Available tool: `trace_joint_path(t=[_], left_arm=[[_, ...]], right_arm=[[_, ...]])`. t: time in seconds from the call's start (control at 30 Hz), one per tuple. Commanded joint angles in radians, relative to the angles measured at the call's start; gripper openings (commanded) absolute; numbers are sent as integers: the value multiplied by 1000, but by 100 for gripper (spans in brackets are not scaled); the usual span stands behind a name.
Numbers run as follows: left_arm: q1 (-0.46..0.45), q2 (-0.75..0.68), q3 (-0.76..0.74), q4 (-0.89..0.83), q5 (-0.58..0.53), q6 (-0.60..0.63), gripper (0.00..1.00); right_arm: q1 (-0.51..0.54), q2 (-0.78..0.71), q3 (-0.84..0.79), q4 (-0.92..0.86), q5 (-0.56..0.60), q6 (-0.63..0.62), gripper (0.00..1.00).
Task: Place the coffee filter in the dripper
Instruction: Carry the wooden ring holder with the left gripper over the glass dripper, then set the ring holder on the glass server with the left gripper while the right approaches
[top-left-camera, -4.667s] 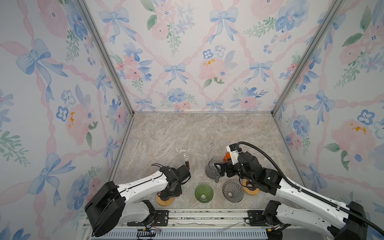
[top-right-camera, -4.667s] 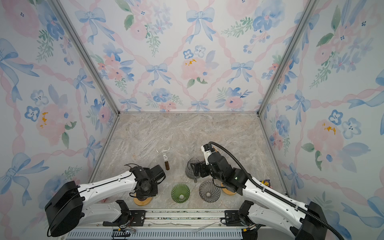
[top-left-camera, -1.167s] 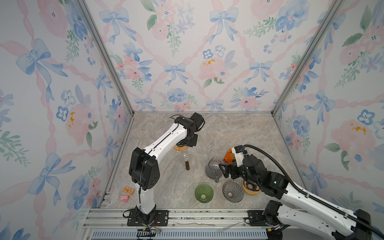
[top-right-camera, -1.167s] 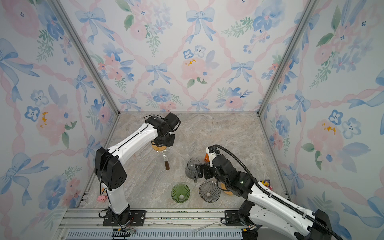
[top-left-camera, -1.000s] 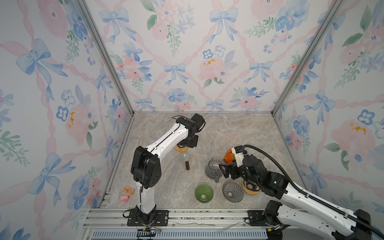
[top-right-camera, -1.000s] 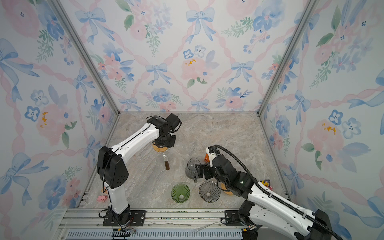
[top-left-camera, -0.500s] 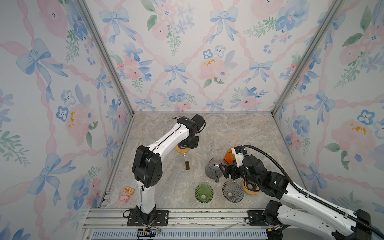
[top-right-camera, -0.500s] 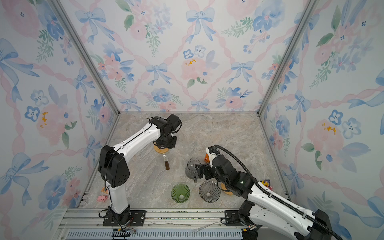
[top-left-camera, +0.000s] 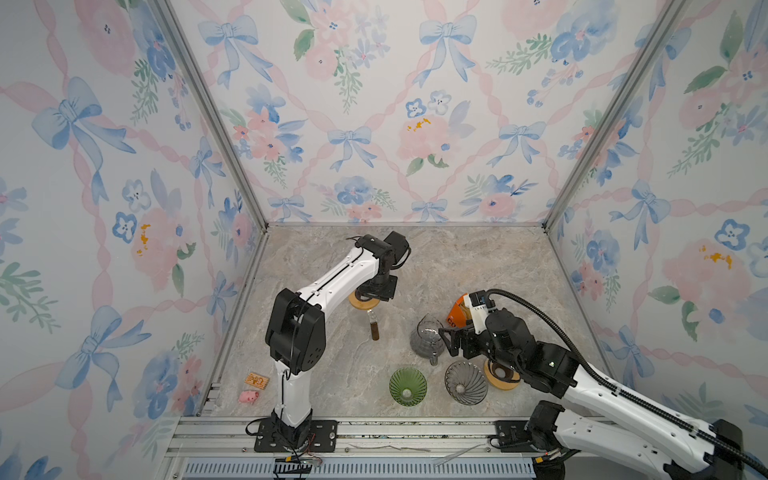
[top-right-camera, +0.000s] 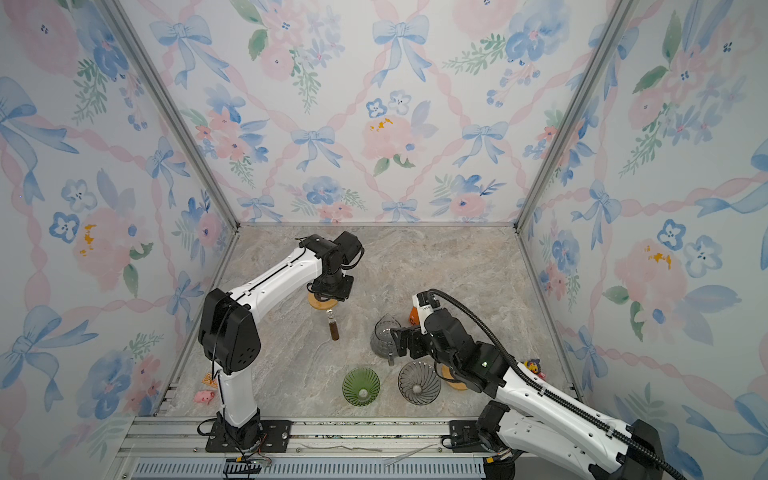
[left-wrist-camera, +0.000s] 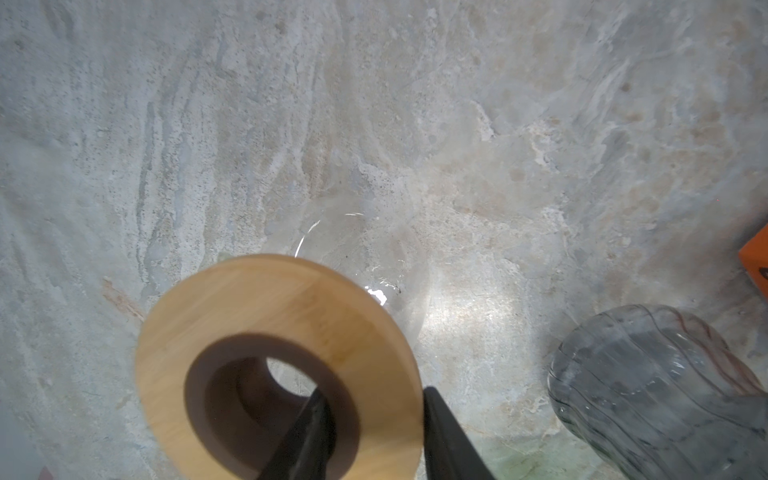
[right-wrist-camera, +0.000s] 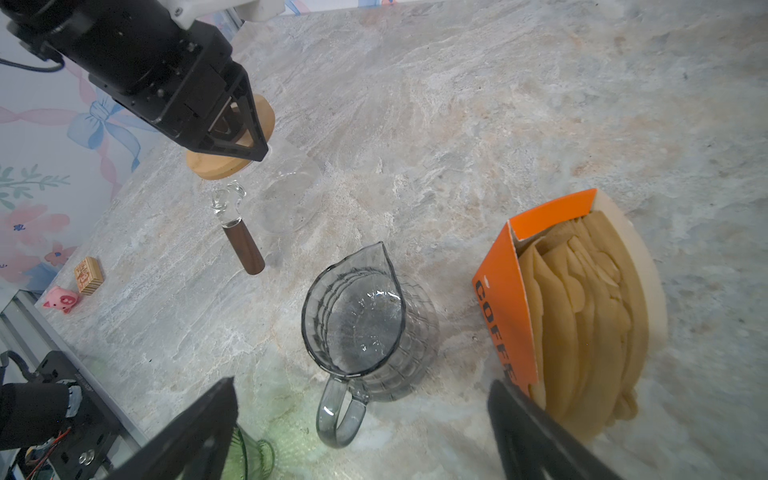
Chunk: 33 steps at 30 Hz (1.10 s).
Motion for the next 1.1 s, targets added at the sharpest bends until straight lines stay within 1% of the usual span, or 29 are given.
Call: trace_joint_path(t=[0.0,0.27,0.47,0.57,0.77,0.9,0.93,1.07], left_arm=[[6,14,-16,-17,2,5,43],[6,-21,28,-12,24,-8,45],[-5,-93,49,9,30,-24,48],[-9,-135,25,47,47,-27,48],[14,-263,-115,185,89,-46,49],[73,-374,-268,315,166,-63,49],[95,-409,-317,353,198,-69,50],[169,-510,-457,468,275,-86,54]], right_arm=[[-4,-21,27,-31,16,5,96],[-4,-21,36,-30,23,30,96],[-3,7,56,-24,19,47,96],[3,37,80,-17,16,55,96],[10,113,135,9,-5,97,96],[15,185,185,41,-32,139,96],[16,215,206,51,-43,171,96],[17,329,268,80,-85,222,99]])
